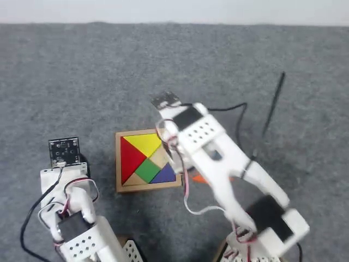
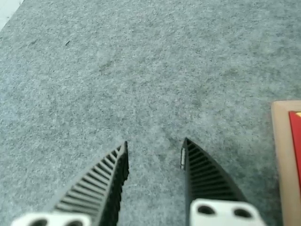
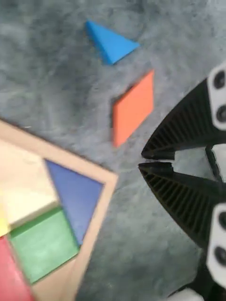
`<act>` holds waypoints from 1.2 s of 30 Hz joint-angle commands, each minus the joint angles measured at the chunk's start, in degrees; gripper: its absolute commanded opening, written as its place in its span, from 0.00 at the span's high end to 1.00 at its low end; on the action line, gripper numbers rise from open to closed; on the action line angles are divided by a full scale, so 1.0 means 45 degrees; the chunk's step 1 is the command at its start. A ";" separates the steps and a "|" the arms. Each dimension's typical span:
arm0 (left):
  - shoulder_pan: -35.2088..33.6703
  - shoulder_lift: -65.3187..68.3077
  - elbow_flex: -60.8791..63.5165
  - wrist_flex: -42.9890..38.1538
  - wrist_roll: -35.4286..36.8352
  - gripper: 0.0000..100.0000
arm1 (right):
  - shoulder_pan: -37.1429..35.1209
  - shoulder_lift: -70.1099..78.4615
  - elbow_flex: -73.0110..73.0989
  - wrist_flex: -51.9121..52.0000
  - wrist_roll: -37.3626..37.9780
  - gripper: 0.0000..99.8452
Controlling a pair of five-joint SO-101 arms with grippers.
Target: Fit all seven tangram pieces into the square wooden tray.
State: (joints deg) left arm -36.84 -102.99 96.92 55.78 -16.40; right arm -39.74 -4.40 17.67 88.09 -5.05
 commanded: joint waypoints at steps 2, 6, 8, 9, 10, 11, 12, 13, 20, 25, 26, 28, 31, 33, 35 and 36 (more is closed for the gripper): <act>0.0117 -0.0293 -0.0147 0.0078 -0.0137 0.82 | 0.0928 -0.2374 0.1700 -0.0244 0.1192 0.92; 0.0117 -0.0293 -0.0147 0.0078 -0.0137 0.82 | 0.1455 -0.2569 0.2911 -0.0518 0.2852 0.92; 0.0117 -0.0293 -0.0147 0.0078 -0.0137 0.82 | 0.1416 -0.2335 0.3536 -0.1162 0.3497 0.92; 0.0117 -0.0293 -0.0147 0.0078 -0.0137 0.82 | 0.1377 -0.2159 0.3829 -0.1592 0.3790 0.92; 0.0117 -0.0293 -0.0147 0.0078 -0.0137 0.82 | 0.1338 -0.1963 0.4044 -0.1983 0.4083 0.92; 0.0117 -0.0293 -0.0147 0.0078 -0.0137 0.82 | 0.1260 -0.1748 0.4122 -0.2198 0.4435 0.92; 0.0117 -0.0293 -0.0147 0.0078 -0.0137 0.82 | 0.1201 -0.1553 0.4142 -0.2237 0.4767 0.92; 0.0117 -0.0293 -0.0147 0.0078 -0.0137 0.82 | 0.1104 -0.1358 0.4142 -0.2256 0.5001 0.92; 0.0117 -0.0293 -0.0147 0.0078 -0.0137 0.82 | 0.0303 -0.0342 0.4122 -0.2374 0.5275 0.85; 0.0117 -0.0293 -0.0147 0.0078 -0.0137 0.82 | 0.0381 -0.0264 0.4142 -0.2374 0.5665 0.84; 0.0117 -0.0293 -0.0147 0.0078 -0.0137 0.82 | 0.0400 -0.0225 0.4142 -0.2374 0.5802 0.84; 0.0117 -0.0293 -0.0147 0.0078 -0.0137 0.82 | 0.0440 -0.0186 0.4181 -0.2784 0.5861 0.84; 0.0117 -0.0293 -0.0147 0.0078 -0.0137 0.82 | 0.0850 -0.0186 0.4200 -0.3116 0.6232 0.84; 0.0117 -0.0293 -0.0147 0.0078 -0.0137 0.82 | 0.1123 -0.0186 0.4200 -0.3136 0.6427 0.84; 0.0117 -0.0293 -0.0147 0.0078 -0.0137 0.82 | 0.1260 -0.0166 0.4200 -0.3175 0.6447 0.83; 0.0117 -0.0293 -0.0147 0.0078 -0.0137 0.82 | 0.1260 -0.0166 0.4200 -0.3175 0.6447 0.82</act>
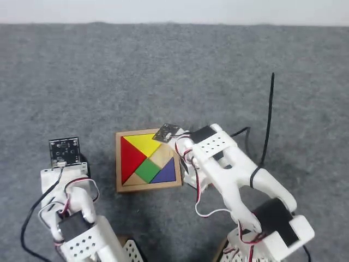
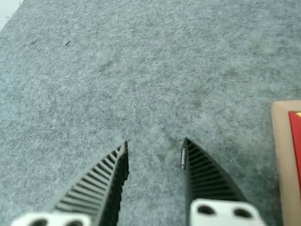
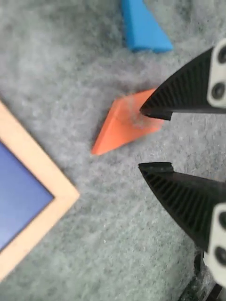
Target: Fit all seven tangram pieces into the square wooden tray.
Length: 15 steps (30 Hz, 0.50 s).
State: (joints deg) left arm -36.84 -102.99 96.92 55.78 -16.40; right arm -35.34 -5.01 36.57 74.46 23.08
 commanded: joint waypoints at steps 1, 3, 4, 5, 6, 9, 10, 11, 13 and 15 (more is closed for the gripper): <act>0.0117 -0.0293 -0.0147 0.0078 -0.0137 0.82 | 0.0283 -0.0029 0.0020 -0.0147 0.0195 0.80; 0.0117 -0.0293 -0.0147 0.0078 -0.0137 0.82 | 0.0283 -0.0010 0.0020 -0.0147 0.0195 0.76; 0.0117 -0.0293 -0.0147 0.0078 -0.0137 0.82 | 0.0283 0.0088 0.0020 -0.0127 0.0215 0.74; 0.0117 -0.0293 -0.0147 0.0078 -0.0137 0.82 | 0.0283 0.0225 0.0020 -0.0127 0.0215 0.74; 0.0117 -0.0293 -0.0147 0.0078 -0.0137 0.82 | 0.0264 0.0420 0.0020 -0.0127 0.0215 0.75; 0.0117 -0.0293 -0.0147 0.0078 -0.0137 0.82 | 0.0205 0.1143 -0.0059 -0.0147 0.0371 0.76; 0.0117 -0.0293 -0.0147 0.0078 -0.0137 0.82 | 0.0205 0.1319 -0.0098 -0.0147 0.0508 0.76; 0.0117 -0.0293 -0.0147 0.0078 -0.0137 0.82 | 0.0205 0.1553 -0.0176 -0.0166 0.0586 0.76; 0.0117 -0.0293 -0.0147 0.0078 -0.0137 0.82 | 0.0205 0.1924 -0.0430 -0.0166 0.0606 0.76; 0.0117 -0.0293 -0.0147 0.0078 -0.0137 0.82 | 0.0205 0.2159 -0.0606 -0.0147 0.0606 0.76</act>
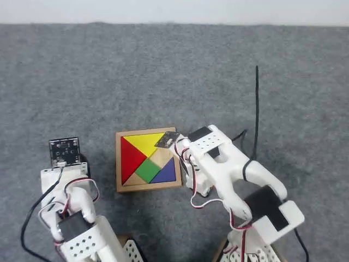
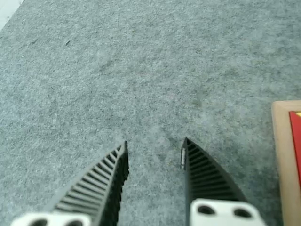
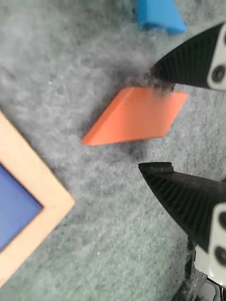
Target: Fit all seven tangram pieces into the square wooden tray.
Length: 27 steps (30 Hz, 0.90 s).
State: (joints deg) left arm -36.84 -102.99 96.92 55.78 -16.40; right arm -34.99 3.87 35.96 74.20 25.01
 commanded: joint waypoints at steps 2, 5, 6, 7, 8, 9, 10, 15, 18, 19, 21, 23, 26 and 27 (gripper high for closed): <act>0.0117 -0.0293 -0.0147 0.0078 -0.0137 0.82 | 0.0127 0.0322 -0.0586 -0.0088 0.0195 0.76; 0.0117 -0.0293 -0.0147 0.0078 -0.0137 0.82 | 0.0186 0.0361 -0.0645 -0.0107 0.0215 0.79; 0.0117 -0.0293 -0.0147 0.0078 -0.0137 0.82 | 0.0205 0.0361 -0.0684 -0.0147 0.0215 0.82; 0.0117 -0.0293 -0.0147 0.0078 -0.0137 0.82 | 0.0225 0.0361 -0.0684 -0.0303 0.0176 0.86; 0.0117 -0.0293 -0.0147 0.0078 -0.0137 0.82 | 0.0244 0.0361 -0.0703 -0.0440 0.0176 0.90; 0.0117 -0.0293 -0.0147 0.0078 -0.0137 0.82 | 0.0342 0.0361 -0.0703 -0.0576 0.0156 0.94; 0.0117 -0.0293 -0.0147 0.0078 -0.0137 0.82 | 0.0518 0.0342 -0.0742 -0.0674 0.0137 0.97; 0.0117 -0.0293 -0.0147 0.0078 -0.0137 0.82 | 0.0967 0.0303 -0.0977 -0.0615 0.0020 0.97; 0.0117 -0.0293 -0.0147 0.0078 -0.0137 0.82 | 0.0967 -0.0166 -0.0977 -0.0615 -0.0313 0.97; 0.0117 -0.0293 -0.0147 0.0078 -0.0137 0.82 | 0.1006 -0.0459 -0.0957 -0.0596 -0.0410 0.97; 0.0117 -0.0293 -0.0147 0.0078 -0.0137 0.82 | 0.1045 -0.1201 -0.0957 -0.0244 -0.0762 0.97; 0.0117 -0.0293 -0.0147 0.0078 -0.0137 0.82 | 0.0987 -0.2022 -0.0938 0.0186 -0.1035 0.97; 0.0117 -0.0293 -0.0147 0.0078 -0.0137 0.82 | 0.0947 -0.3116 -0.0977 0.0537 -0.1836 0.97; 0.0117 -0.0293 -0.0147 0.0078 -0.0137 0.82 | 0.0947 -0.3409 -0.0977 0.0537 -0.2383 0.97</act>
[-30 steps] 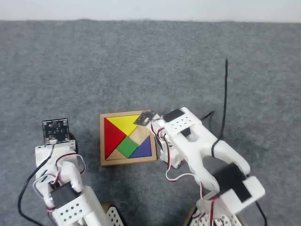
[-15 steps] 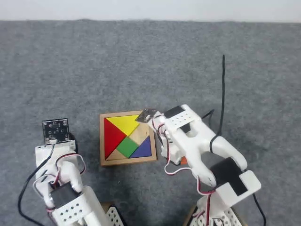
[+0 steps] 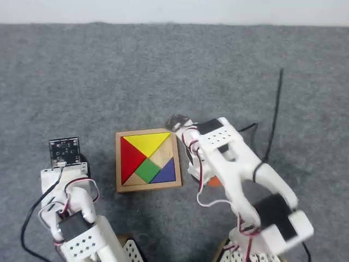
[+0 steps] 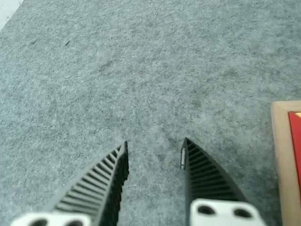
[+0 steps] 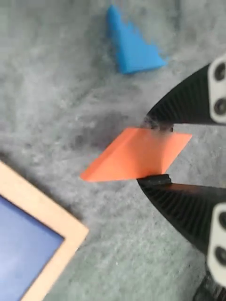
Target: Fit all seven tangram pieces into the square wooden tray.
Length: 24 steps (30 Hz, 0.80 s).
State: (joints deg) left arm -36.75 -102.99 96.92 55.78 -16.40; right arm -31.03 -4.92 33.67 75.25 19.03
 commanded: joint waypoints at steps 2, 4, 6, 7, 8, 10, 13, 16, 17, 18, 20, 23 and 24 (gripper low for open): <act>0.0098 -0.0293 -0.0147 0.0078 -0.0137 0.82 | -0.0010 -0.1846 -0.0742 0.0283 -0.2481 0.97; 0.0098 -0.0293 -0.0147 0.0078 -0.0137 0.82 | -0.0322 -0.1866 -0.1270 0.0342 -0.4220 0.97; 0.0098 -0.0293 -0.0147 0.0078 -0.0137 0.82 | -0.0733 -0.1592 -0.1856 0.0322 -0.5919 0.97; 0.0098 -0.0293 -0.0147 0.0078 -0.0137 0.82 | -0.0928 -0.1377 -0.2227 0.0303 -0.6701 0.97; 0.0098 -0.0293 -0.0147 0.0078 -0.0137 0.82 | -0.1104 -0.1123 -0.2618 0.0322 -0.7385 0.97; 0.0098 -0.0293 -0.0147 0.0078 -0.0137 0.82 | -0.1338 -0.0420 -0.3477 0.0303 -0.8537 0.97; 0.0098 -0.0293 -0.0147 0.0078 -0.0137 0.82 | -0.1416 0.0889 -0.4747 0.0264 -0.9631 0.97; 0.0098 -0.0293 -0.0147 0.0078 -0.0137 0.82 | -0.1084 0.1963 -0.5783 0.0400 -1.0081 0.97; 0.0098 -0.0293 -0.0147 0.0078 -0.0137 0.82 | -0.0752 0.2178 -0.5998 0.0615 -1.0081 0.97; 0.0098 -0.0293 -0.0147 0.0078 -0.0137 0.82 | -0.0420 0.2315 -0.6173 0.0772 -1.0081 0.97; 0.0098 -0.0293 -0.0147 0.0078 -0.0137 0.82 | 0.0205 0.2432 -0.6330 0.1045 -1.0081 0.97; 0.0098 -0.0293 -0.0147 0.0078 -0.0137 0.82 | 0.0479 0.2589 -0.6115 0.1123 -0.9221 0.97; 0.0098 -0.0293 -0.0147 0.0078 -0.0137 0.82 | 0.0459 0.2647 -0.5822 0.0987 -0.8772 0.97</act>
State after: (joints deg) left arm -36.75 -102.99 96.92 55.78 -16.40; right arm -29.89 7.12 8.53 79.47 -24.57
